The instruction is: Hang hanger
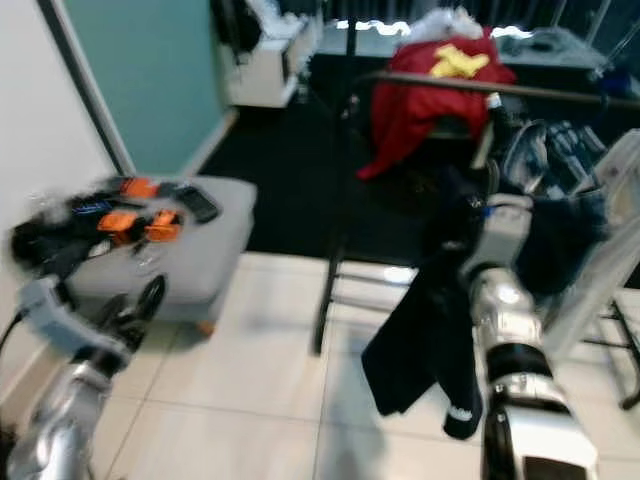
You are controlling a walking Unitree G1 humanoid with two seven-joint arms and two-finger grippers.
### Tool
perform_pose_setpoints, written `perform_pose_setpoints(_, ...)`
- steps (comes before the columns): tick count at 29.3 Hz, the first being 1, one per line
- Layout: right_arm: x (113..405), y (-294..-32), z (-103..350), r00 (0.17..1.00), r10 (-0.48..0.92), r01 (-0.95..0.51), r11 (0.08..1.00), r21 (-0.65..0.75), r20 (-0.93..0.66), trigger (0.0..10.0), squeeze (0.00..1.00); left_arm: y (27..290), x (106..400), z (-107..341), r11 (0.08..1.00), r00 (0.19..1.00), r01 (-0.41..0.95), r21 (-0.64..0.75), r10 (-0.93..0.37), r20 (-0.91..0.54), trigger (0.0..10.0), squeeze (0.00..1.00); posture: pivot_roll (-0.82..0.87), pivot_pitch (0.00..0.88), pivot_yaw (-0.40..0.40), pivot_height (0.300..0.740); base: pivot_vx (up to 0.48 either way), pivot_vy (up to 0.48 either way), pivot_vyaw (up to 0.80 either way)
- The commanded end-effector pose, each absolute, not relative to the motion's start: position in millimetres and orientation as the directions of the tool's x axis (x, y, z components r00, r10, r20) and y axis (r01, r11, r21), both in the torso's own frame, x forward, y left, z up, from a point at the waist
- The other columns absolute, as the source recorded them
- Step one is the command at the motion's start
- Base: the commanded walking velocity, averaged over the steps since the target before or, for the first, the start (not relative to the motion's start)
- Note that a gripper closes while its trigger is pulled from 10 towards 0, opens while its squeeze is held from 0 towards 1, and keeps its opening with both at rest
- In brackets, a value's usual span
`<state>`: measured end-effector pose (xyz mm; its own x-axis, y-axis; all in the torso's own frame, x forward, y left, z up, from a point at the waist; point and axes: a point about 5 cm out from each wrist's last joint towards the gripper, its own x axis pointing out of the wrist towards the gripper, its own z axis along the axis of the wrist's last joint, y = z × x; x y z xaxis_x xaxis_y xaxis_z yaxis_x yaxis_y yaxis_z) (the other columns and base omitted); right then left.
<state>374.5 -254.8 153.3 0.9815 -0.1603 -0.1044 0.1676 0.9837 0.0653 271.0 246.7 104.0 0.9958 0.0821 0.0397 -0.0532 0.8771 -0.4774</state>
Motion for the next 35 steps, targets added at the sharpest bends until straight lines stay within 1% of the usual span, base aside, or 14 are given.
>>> perform_pose_setpoints(1, 373.9, -266.9, 164.2, 0.976, -0.204, 0.209, 0.976, 0.059, -0.070, 10.0, 0.00, 243.5, 270.9, 104.3, 0.883, 0.998, -0.029, -0.468, 0.053, 0.037, 10.0, 0.00, -0.09, 0.086, 0.004, 0.740, 0.480, 0.000, -0.79)
perform_pose_setpoints(4, 374.4, -267.4, 166.9, 0.978, -0.200, 0.204, 0.976, 0.074, -0.061, 10.0, 0.00, 243.0, 270.0, 102.9, 0.886, 0.998, -0.027, -0.464, 0.047, 0.032, 10.0, 0.00, -0.09, 0.084, 0.005, 0.740, 0.480, 0.000, -0.78)
perform_pose_setpoints(8, 376.7, -265.0, 171.3, 0.982, -0.182, 0.186, 0.980, 0.072, -0.055, 10.0, 0.00, 241.8, 270.0, 101.2, 0.887, 0.999, -0.027, -0.460, 0.043, 0.024, 10.0, 0.00, -0.10, 0.083, 0.006, 0.740, 0.480, 0.000, 0.00)
perform_pose_setpoints(13, 384.1, -244.0, 177.7, 0.996, -0.073, 0.077, 0.994, 0.081, -0.048, 10.0, 0.00, 241.1, 270.2, 100.0, 0.890, 0.999, -0.032, -0.455, 0.045, 0.018, 10.0, 0.00, -0.10, 0.077, 0.005, 0.740, 0.480, 0.000, 0.00)
perform_pose_setpoints(14, 384.1, -244.0, 177.7, 0.996, -0.073, 0.077, 0.994, 0.081, -0.048, 10.0, 0.00, 241.1, 270.2, 100.0, 0.890, 0.999, -0.032, -0.455, 0.045, 0.018, 10.0, 0.00, -0.10, 0.077, 0.005, 0.740, 0.480, 0.000, 0.00)
perform_pose_setpoints(16, 387.6, -224.3, 184.3, 0.998, 0.051, -0.049, 0.994, 0.103, -0.020, 10.0, 0.00, 243.4, 269.7, 99.5, 0.893, 0.999, -0.039, -0.448, 0.052, 0.017, 10.0, 0.00, -0.10, 0.073, 0.005, 0.740, 0.480, 0.000, 0.00)
perform_pose_setpoints(19, 387.6, -224.3, 184.3, 0.998, 0.051, -0.049, 0.994, 0.103, -0.020, 10.0, 0.00, 243.4, 269.7, 99.5, 0.893, 0.999, -0.039, -0.448, 0.052, 0.017, 10.0, 0.00, -0.10, 0.073, 0.005, 0.740, 0.480, 0.000, 0.00)
perform_pose_setpoints(20, 388.4, -216.3, 187.2, 0.994, 0.105, -0.104, 0.989, 0.108, -0.006, 10.0, 0.00, 244.2, 269.5, 99.1, 0.894, 0.998, -0.041, -0.446, 0.054, 0.016, 10.0, 0.00, -0.10, 0.073, 0.004, 0.740, 0.480, 0.000, 0.00)
perform_pose_setpoints(22, 388.8, -207.7, 192.8, 0.987, 0.157, -0.158, 0.980, 0.123, 0.018, 10.0, 0.00, 245.8, 269.0, 97.4, 0.893, 0.998, -0.058, -0.445, 0.067, 0.004, 10.0, 0.00, -0.10, 0.068, 0.002, 0.740, 0.409, 0.000, 0.00)
perform_pose_setpoints(24, 389.2, -201.3, 199.8, 0.980, 0.193, -0.197, 0.971, 0.134, 0.041, 10.0, 0.00, 246.7, 268.1, 94.0, 0.894, 0.997, -0.076, -0.442, 0.080, -0.009, 10.0, 0.00, -0.10, 0.066, 0.001, 0.740, 0.000, 0.000, 0.00)
perform_pose_setpoints(29, 390.1, -202.1, 205.8, 0.979, 0.194, -0.200, 0.970, 0.138, 0.054, 10.0, 0.00, 245.2, 266.6, 90.4, 0.896, 0.996, -0.082, -0.436, 0.081, -0.020, 10.0, 0.00, -0.10, 0.067, -0.002, 0.740, 0.000, 0.000, 0.00)
perform_pose_setpoints(30, 390.0, -199.5, 209.5, 0.971, 0.230, -0.235, 0.967, 0.102, 0.058, 10.0, 0.00, 244.5, 265.1, 87.6, 0.895, 0.996, -0.092, -0.436, 0.088, -0.030, 10.0, 0.00, -0.11, 0.067, -0.004, 0.740, 0.000, 0.000, 0.00)
perform_pose_setpoints(32, 389.8, -196.3, 208.9, 0.968, 0.247, -0.249, 0.966, 0.072, 0.042, 10.0, 0.00, 244.8, 264.8, 86.8, 0.895, 0.995, -0.097, -0.436, 0.092, -0.032, 10.0, 0.00, -0.11, 0.067, -0.005, 0.740, 0.000, 0.000, 0.00)
perform_pose_setpoints(35, 390.4, -194.2, 206.8, 0.970, 0.244, -0.245, 0.969, 0.040, 0.012, 10.0, 0.00, 245.3, 264.5, 86.2, 0.895, 0.995, -0.101, -0.435, 0.096, -0.035, 10.0, 0.00, -0.10, 0.067, -0.005, 0.740, 0.000, 0.000, 0.00)
